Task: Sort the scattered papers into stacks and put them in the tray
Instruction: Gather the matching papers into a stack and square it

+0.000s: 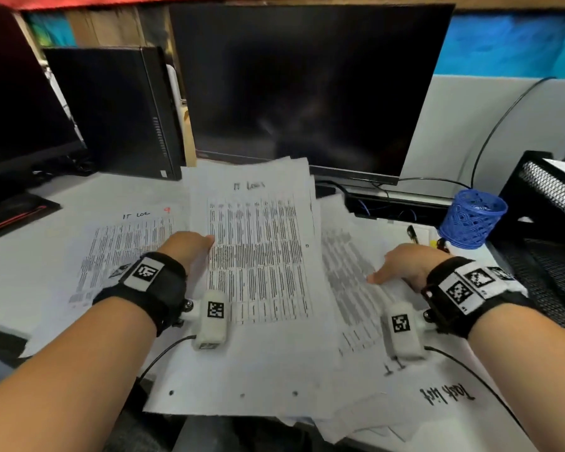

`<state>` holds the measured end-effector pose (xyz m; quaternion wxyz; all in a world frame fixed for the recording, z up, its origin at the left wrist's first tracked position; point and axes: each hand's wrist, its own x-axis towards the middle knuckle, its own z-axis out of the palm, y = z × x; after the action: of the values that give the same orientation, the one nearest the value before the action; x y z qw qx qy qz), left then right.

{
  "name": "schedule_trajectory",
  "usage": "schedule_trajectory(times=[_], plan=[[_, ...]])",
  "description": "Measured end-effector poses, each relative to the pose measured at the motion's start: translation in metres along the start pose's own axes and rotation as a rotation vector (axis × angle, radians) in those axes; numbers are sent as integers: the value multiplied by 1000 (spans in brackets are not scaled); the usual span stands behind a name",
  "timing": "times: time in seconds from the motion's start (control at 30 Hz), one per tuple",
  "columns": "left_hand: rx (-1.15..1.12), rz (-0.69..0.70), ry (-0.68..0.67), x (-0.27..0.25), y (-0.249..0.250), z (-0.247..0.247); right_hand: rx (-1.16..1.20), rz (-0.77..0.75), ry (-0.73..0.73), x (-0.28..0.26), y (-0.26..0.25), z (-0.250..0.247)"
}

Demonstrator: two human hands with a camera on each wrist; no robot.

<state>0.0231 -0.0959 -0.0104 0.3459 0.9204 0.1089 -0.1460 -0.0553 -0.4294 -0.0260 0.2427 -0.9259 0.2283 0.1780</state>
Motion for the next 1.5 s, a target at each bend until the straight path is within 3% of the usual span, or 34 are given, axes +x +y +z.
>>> schedule_trajectory(times=[0.13, 0.3, 0.43, 0.67, 0.8, 0.93, 1.07, 1.17, 1.37, 1.5], plan=[[159, 45, -33, -2, 0, 9, -69, 13, -97, -10, -6, 3], [336, 107, -94, -19, 15, 16, -253, -85, 35, -14, -31, 6], [313, 141, -105, -16, 12, 16, -365, -109, 27, -14, -41, 7], [216, 126, -92, -8, 2, 13, -531, -102, 260, -26, -22, -45], [162, 127, -100, -10, 2, 13, -219, -64, 544, -41, -7, -87], [110, 134, -38, -12, -1, 16, 272, -156, 774, -70, 0, -117], [26, 87, 79, -14, -5, 11, 460, -181, 889, -90, 5, -135], [-102, 72, 171, -13, -10, 4, 558, -140, 827, -96, 9, -132], [-353, 166, 168, -30, -4, 8, 867, -45, 349, -43, 12, -72], [-526, 251, 133, -41, 5, 18, 983, -52, 117, -37, -10, -19]])
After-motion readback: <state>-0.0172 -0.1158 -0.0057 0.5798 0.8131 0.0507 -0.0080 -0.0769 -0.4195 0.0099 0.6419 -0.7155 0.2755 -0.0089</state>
